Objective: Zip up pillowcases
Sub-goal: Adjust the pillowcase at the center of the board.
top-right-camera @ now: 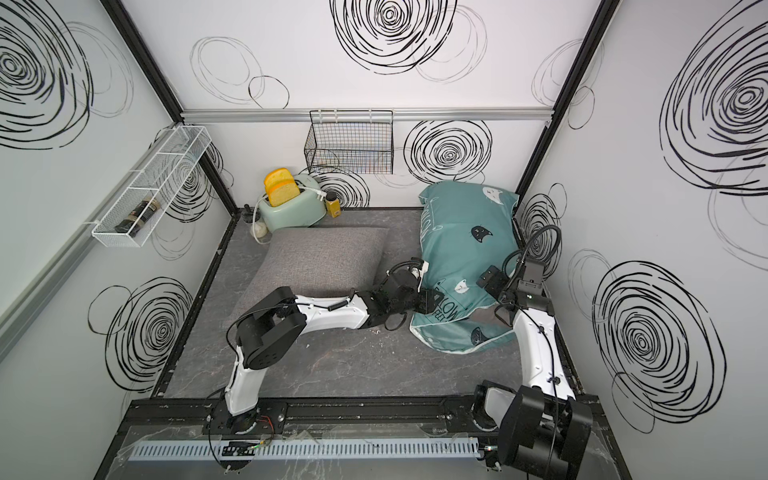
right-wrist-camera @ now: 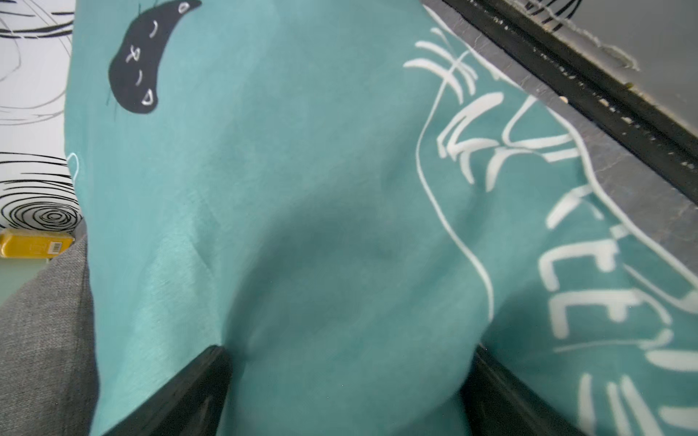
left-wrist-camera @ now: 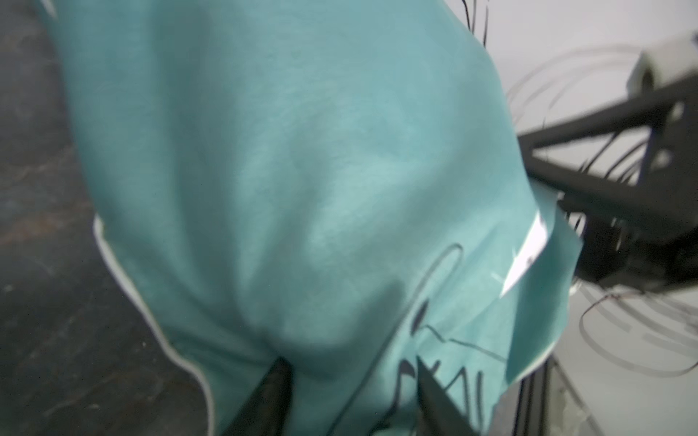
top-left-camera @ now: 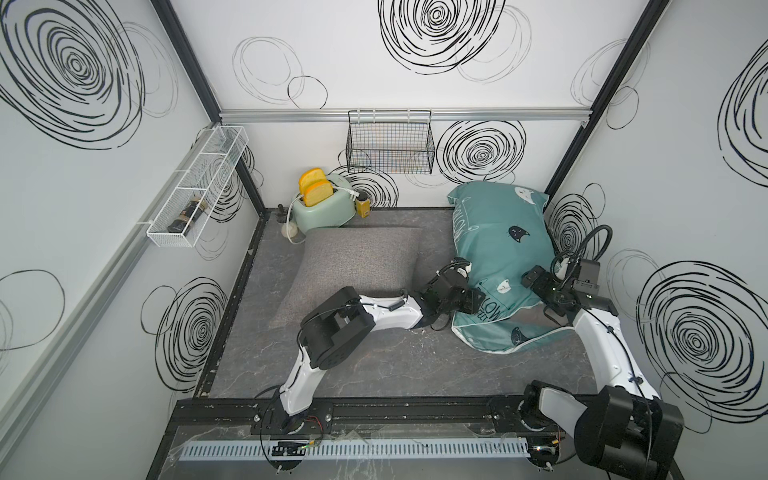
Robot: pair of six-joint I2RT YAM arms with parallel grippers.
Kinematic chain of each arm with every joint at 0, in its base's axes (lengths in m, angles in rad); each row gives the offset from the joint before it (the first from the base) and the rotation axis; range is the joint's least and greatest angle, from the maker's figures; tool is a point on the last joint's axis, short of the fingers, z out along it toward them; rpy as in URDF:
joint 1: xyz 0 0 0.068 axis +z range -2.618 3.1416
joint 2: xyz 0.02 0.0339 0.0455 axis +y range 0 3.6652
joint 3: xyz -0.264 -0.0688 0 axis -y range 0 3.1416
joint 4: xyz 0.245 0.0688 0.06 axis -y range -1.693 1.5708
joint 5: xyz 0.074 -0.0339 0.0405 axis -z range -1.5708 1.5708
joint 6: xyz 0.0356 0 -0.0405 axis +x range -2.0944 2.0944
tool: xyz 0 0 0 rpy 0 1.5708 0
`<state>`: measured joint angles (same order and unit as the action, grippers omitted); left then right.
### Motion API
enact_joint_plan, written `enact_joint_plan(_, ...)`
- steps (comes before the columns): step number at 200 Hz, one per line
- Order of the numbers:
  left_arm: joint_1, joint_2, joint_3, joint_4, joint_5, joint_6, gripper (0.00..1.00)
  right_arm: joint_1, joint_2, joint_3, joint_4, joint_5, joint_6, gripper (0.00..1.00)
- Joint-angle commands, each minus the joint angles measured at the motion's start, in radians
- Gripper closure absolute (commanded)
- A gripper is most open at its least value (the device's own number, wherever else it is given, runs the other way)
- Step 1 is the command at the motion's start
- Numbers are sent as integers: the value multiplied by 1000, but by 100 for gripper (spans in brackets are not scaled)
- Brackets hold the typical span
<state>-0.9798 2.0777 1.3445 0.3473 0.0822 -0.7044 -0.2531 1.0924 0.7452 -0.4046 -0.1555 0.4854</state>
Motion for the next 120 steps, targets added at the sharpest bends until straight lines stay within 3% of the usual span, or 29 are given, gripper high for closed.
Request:
enact_joint_plan(1, 17, -16, -7, 116, -4, -31, 74, 44, 31, -30, 3, 6, 8, 3)
enact_joint_plan(14, 38, -22, -24, 123, 0, -38, 87, 68, 48, -36, 1, 2, 20, 2)
enact_joint_plan(34, 68, -65, -84, 143, -21, -34, 100, 121, 68, -41, 21, -28, 33, 3)
enact_joint_plan(93, 248, -313, -333, 118, -32, 27, 100, 400, 102, 29, 116, -119, 84, 3)
enact_joint_plan(120, 309, -397, -411, 62, -43, 79, 100, 501, 132, 126, 48, -133, 106, 3)
